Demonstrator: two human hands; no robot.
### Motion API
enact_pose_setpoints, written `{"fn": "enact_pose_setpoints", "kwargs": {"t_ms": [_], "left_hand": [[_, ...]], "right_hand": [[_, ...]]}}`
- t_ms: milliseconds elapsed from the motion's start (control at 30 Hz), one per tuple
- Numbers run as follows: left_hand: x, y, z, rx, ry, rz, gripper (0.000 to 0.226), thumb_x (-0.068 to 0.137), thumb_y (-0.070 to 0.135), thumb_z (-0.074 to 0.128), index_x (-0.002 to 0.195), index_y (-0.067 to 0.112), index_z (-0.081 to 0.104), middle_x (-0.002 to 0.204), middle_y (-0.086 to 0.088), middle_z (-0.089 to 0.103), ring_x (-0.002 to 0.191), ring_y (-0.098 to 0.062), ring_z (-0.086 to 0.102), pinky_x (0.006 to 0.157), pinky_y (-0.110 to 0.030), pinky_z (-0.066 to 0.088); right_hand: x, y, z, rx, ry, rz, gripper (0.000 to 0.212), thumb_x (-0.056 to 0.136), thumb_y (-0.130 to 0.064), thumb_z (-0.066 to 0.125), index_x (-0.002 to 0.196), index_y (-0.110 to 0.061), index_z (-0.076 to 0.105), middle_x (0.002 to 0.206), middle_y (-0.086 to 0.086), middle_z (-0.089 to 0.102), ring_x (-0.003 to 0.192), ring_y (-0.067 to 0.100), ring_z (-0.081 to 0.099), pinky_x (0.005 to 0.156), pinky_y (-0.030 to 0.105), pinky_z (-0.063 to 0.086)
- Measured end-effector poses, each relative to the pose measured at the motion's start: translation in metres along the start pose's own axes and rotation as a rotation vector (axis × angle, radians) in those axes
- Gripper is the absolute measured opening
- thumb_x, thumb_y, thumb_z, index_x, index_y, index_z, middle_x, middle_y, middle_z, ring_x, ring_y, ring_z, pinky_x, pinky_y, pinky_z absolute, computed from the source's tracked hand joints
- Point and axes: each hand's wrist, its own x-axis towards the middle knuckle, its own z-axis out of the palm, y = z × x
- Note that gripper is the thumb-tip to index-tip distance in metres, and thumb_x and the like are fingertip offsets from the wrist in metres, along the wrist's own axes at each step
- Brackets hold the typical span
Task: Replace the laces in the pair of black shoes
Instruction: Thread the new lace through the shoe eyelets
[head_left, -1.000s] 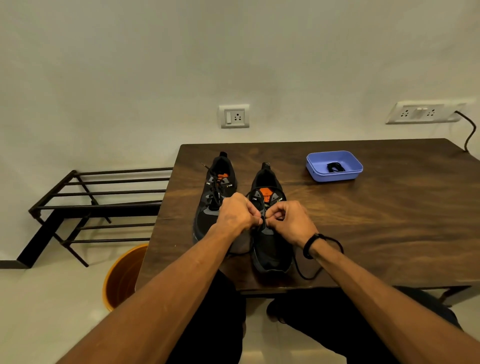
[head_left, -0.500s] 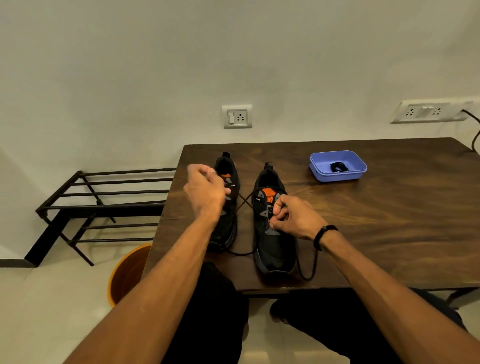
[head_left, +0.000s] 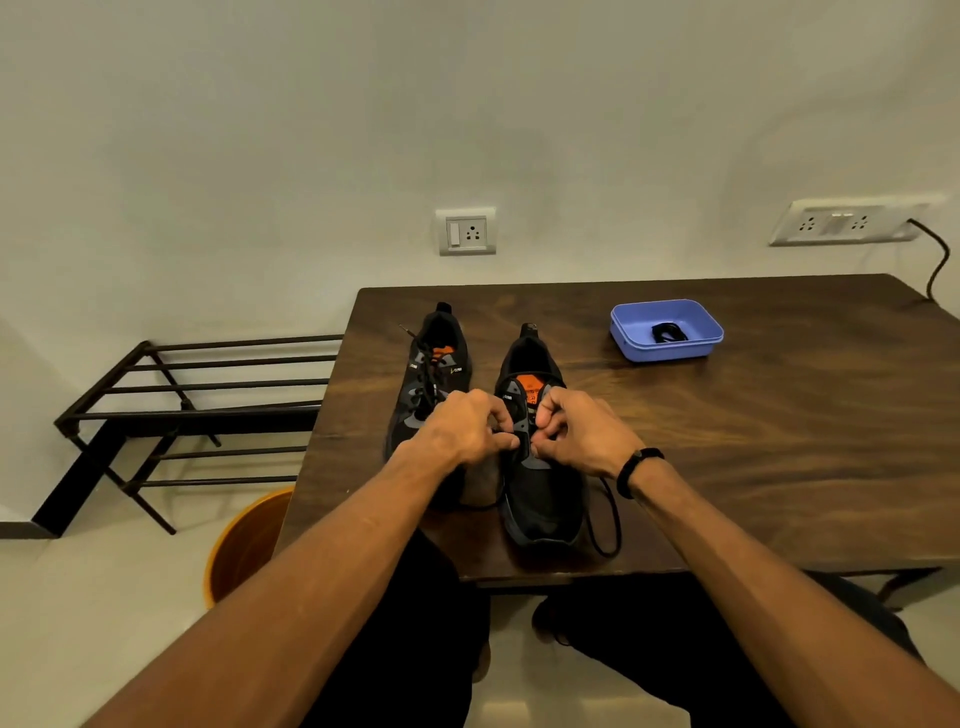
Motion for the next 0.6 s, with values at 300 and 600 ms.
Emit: {"fn": "enact_pose_setpoints", "kwargs": {"t_ms": [300,600], "left_hand": [[-0.006,-0.001,-0.016,-0.058,0.553,-0.137,0.015,0.100,0.042,0.057,0.094,0.028,0.060,0.096,0.000,0.069,0.088,-0.025,0.069,0.082,-0.046,0.060],[-0.007,-0.006,-0.013,0.036,0.338,0.040,0.019,0.094,0.040,0.067,0.112,0.038,0.060,0.092,0.007,0.069,0.089,-0.019,0.070,0.083,-0.041,0.060]], "right_hand": [[-0.001,-0.003,-0.001,-0.025,-0.015,-0.016,0.022,0.086,-0.009,0.079,0.095,-0.017,0.061,0.085,-0.001,0.075,0.081,0.008,0.072,0.081,0.030,0.060],[-0.003,-0.005,-0.002,-0.065,-0.013,-0.019,0.021,0.085,-0.009,0.077,0.094,-0.018,0.061,0.085,-0.002,0.072,0.078,0.010,0.069,0.075,0.028,0.058]]}}
